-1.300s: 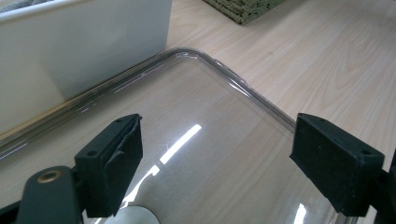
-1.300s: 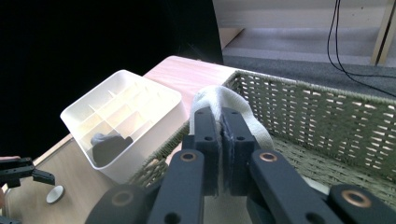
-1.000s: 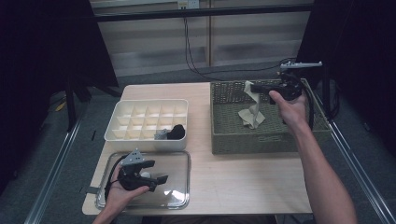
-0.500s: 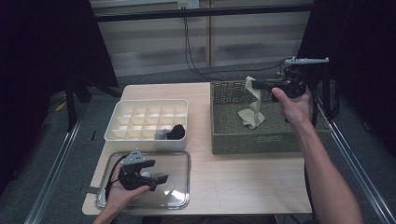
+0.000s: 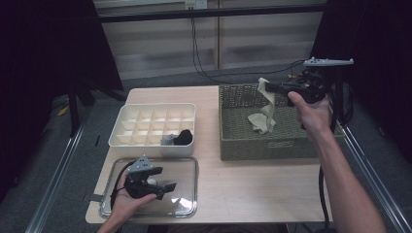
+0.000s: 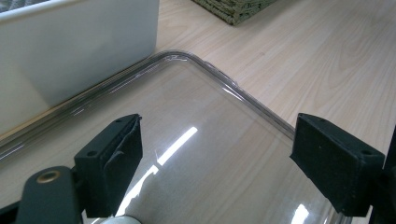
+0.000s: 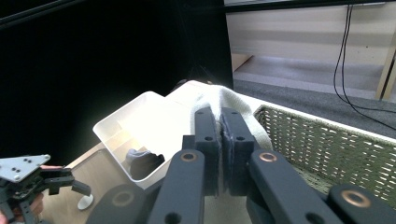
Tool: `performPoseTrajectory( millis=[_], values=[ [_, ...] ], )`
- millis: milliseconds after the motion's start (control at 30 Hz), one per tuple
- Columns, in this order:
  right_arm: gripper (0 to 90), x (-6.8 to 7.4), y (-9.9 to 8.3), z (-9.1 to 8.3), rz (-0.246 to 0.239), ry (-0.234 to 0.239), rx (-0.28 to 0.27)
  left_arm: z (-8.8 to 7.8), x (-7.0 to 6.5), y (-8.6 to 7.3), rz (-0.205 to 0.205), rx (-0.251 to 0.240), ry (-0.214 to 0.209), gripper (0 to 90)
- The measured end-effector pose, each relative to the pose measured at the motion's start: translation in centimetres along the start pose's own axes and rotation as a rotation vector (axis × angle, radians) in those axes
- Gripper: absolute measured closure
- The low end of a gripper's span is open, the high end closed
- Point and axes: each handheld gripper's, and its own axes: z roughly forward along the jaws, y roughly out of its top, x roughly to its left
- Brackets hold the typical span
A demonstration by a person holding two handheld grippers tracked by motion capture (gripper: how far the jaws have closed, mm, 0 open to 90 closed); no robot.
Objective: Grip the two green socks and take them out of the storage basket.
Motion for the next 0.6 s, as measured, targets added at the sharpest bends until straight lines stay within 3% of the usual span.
performPoseTrajectory(
  millis=[167,600],
  values=[
    [86.8,0.8,-0.2,-1.2,-0.005,0.008,-0.016,0.2,-0.1,0.1,0.009,-0.001,-0.002,16.2],
    [86.8,2.9,-2.9,-3.5,-0.010,0.033,-0.021,0.3,-0.7,0.3,0.017,-0.008,-0.004,16.5]
  ],
)
